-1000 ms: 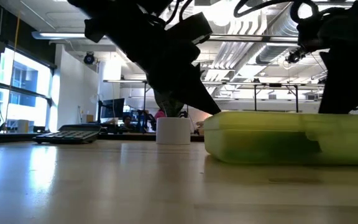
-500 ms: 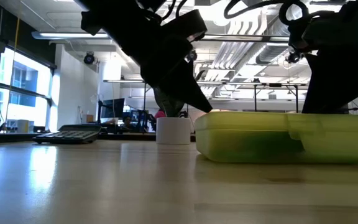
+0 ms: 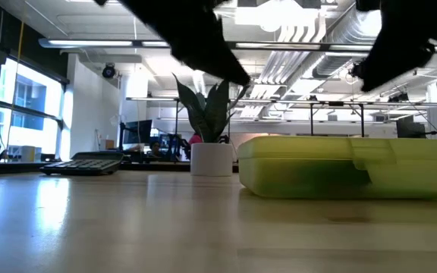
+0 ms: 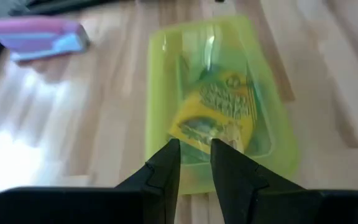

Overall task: Pack school essentials
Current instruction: Return to Home Position

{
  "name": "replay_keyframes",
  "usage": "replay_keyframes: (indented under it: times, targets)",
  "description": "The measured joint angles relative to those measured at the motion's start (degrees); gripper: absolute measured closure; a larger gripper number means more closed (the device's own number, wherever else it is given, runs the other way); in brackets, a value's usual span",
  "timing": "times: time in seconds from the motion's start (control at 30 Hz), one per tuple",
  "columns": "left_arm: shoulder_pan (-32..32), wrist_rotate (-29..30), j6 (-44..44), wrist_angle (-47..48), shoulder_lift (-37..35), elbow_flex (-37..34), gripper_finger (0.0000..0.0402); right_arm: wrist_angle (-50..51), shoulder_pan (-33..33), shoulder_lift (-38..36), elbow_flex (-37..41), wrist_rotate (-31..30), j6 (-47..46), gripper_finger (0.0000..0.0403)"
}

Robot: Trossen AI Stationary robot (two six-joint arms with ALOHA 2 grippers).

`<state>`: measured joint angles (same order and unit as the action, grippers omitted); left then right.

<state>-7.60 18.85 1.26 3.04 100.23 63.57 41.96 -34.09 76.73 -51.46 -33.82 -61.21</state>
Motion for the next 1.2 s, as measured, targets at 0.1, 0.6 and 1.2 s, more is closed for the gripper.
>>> replay_keyframes:
  times: [0.1, 0.6, 1.2]
  targets:
    - [0.0, 0.0, 1.3, 2.5, -4.7, 0.0, 0.0321, -0.7, 0.0, -4.5, 0.0, -1.6, 6.5, 0.0179]
    - [0.0, -0.3, -1.8, -8.0, -23.1, -16.1, 0.0321, -5.4, -2.8, -26.5, -0.1, -8.4, 36.7, 0.0179]
    - [0.3, 2.8, -8.0, -20.0, -47.7, -40.4, 0.0321, -40.7, -0.2, -44.2, 34.0, 4.6, 51.7, 0.0179]
